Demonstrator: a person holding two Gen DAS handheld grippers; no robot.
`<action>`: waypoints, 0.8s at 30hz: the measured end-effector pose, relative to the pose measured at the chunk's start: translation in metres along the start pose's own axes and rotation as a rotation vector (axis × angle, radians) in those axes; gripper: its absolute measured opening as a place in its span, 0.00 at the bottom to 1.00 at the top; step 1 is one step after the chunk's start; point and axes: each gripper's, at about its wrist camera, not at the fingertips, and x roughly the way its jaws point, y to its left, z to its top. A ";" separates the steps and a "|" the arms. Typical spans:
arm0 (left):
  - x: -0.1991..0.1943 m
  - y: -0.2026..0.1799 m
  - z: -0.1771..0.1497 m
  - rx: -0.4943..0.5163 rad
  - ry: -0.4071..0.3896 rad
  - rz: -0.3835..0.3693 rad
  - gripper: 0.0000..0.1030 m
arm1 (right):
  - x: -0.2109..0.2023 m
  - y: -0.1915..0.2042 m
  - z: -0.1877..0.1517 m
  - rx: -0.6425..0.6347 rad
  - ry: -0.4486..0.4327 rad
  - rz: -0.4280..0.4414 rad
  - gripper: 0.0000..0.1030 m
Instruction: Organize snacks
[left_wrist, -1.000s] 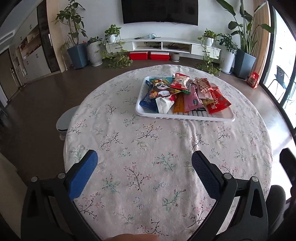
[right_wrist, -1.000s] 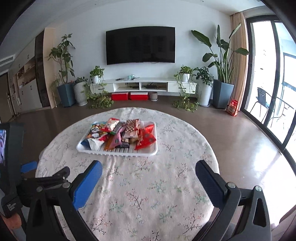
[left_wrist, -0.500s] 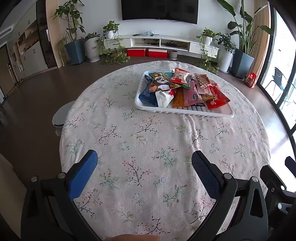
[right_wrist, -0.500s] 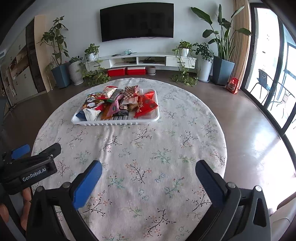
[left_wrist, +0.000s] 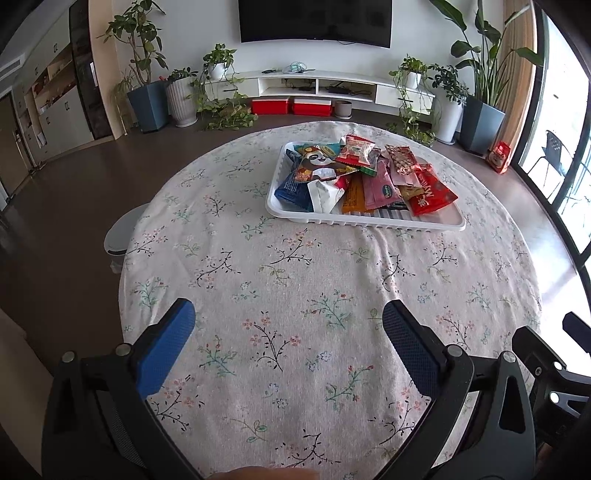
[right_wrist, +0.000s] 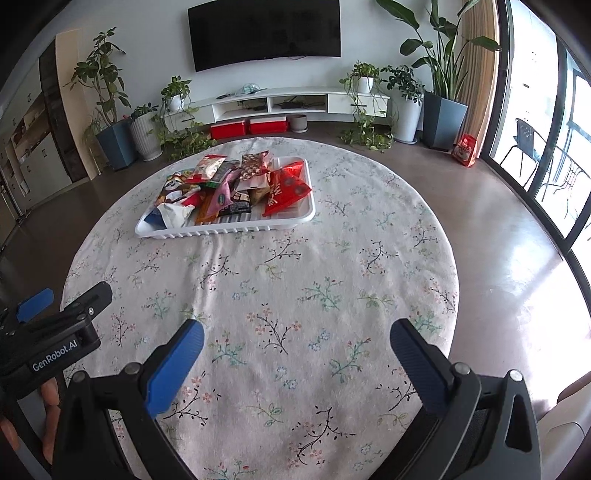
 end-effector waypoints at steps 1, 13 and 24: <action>0.000 0.000 0.000 0.000 0.001 -0.002 1.00 | 0.000 0.000 0.000 0.002 0.002 0.001 1.00; 0.001 -0.001 0.000 0.006 0.003 -0.002 1.00 | 0.002 -0.001 0.000 0.005 0.013 0.003 1.00; 0.002 -0.002 -0.001 0.008 0.005 -0.005 1.00 | 0.003 0.000 -0.002 0.006 0.017 0.003 1.00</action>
